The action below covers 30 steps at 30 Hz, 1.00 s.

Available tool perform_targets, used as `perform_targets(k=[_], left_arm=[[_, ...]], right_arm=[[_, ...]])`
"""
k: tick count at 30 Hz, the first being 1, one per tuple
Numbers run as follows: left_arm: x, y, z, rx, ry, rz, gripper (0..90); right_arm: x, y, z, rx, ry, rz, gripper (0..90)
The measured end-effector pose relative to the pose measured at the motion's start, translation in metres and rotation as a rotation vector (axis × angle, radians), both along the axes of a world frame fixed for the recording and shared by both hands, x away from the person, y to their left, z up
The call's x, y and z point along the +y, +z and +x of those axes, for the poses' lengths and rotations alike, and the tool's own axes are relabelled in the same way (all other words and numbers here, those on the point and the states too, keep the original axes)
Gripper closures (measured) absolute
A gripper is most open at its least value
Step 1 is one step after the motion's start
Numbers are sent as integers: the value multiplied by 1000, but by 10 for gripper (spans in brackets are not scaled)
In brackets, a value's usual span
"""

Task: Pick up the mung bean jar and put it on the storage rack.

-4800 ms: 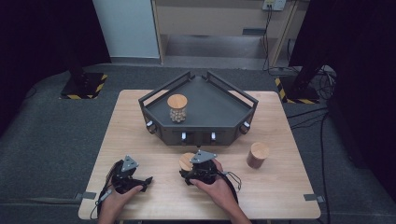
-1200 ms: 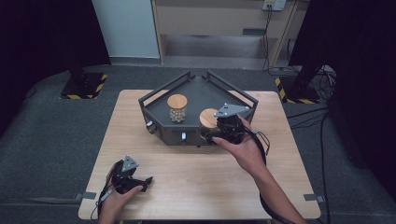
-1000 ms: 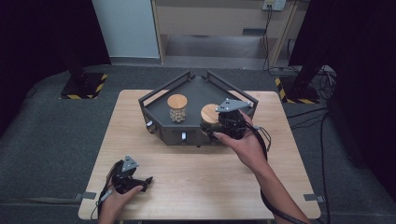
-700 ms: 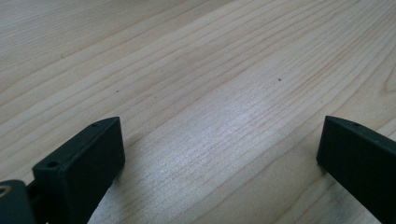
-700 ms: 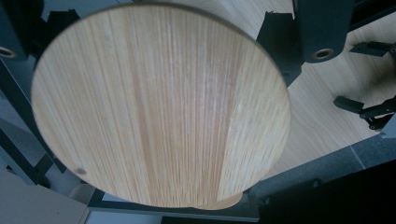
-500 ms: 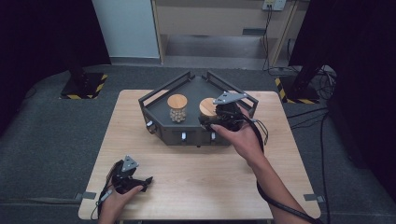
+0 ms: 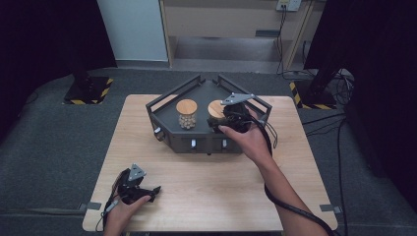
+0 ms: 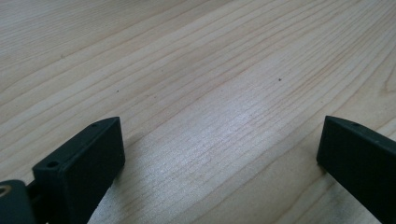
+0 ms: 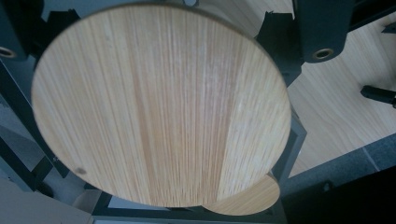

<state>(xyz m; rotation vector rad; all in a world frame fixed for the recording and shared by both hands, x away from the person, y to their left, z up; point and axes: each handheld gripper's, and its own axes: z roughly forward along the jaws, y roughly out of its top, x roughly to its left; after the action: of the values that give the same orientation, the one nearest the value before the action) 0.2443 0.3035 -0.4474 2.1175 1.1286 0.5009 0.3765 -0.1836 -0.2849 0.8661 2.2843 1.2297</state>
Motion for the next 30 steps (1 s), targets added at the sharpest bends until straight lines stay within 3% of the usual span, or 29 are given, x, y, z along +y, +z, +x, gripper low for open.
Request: perform_targets(k=[30], left_arm=[[-2,0,-2,-1,12,0,0]], right_arm=[[14,-14,31,23,-22,-16,259]])
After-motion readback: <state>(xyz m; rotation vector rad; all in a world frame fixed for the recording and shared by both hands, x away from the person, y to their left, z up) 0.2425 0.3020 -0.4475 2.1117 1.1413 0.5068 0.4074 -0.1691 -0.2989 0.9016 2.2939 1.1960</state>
